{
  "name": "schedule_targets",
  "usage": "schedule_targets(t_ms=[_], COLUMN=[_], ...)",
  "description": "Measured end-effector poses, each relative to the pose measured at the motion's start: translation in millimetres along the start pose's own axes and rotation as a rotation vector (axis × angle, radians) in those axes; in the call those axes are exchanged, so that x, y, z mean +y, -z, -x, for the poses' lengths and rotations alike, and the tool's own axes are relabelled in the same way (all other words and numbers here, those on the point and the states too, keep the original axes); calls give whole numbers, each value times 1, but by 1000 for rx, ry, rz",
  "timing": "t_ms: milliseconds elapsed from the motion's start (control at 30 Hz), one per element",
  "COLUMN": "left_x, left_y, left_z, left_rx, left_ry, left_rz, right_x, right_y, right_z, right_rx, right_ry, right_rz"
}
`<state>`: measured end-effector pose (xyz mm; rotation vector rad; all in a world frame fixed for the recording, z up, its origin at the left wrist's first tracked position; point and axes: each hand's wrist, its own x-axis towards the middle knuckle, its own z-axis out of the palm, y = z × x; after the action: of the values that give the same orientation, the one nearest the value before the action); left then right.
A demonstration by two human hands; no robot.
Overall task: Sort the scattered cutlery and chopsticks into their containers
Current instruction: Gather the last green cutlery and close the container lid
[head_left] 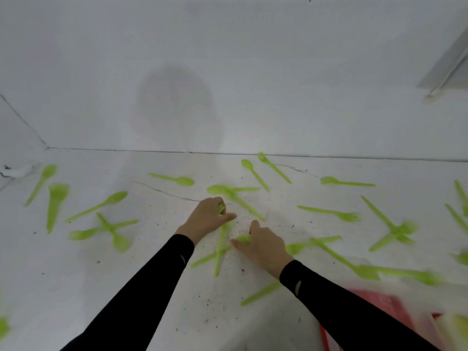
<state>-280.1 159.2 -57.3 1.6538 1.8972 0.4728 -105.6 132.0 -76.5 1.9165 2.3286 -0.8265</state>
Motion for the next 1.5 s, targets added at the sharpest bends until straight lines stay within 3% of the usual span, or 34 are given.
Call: schedule_targets(t_ms=[67, 300, 433, 567, 667, 833, 1100, 1300, 1400, 1500], left_x=[-4, -9, -16, -16, -12, -20, -43, -41, -46, -52], left_y=[-10, -22, -9, 6, 13, 15, 12, 14, 17, 31], left_z=[-4, -7, -17, -29, -41, -67, -92, -90, -91, -93], left_rx=[-38, -67, 27, 102, 164, 237, 53, 122, 228, 200], left_ry=[43, 113, 96, 130, 109, 70, -25, -244, -355, -191], left_rz=[-57, 125, 41, 313, 371, 185, -167, -627, -698, -476], right_x=[-5, -20, -20, -23, -23, -14, -27, -27, -24, -17], right_y=[2, 1, 3, 13, 32, 61, 38, 29, 40, 58], right_z=[-1, -9, -16, -24, -43, -81, -110, -119, -124, -136], right_rx=[-6, 63, 22, 49, 77, 245, 205, 176, 241, 339], right_ry=[19, 124, 135, 135, 125, 142, 140, 223, 201, 150], right_rz=[-5, 51, 47, 85, 26, -148, 30, 261, 186, 193])
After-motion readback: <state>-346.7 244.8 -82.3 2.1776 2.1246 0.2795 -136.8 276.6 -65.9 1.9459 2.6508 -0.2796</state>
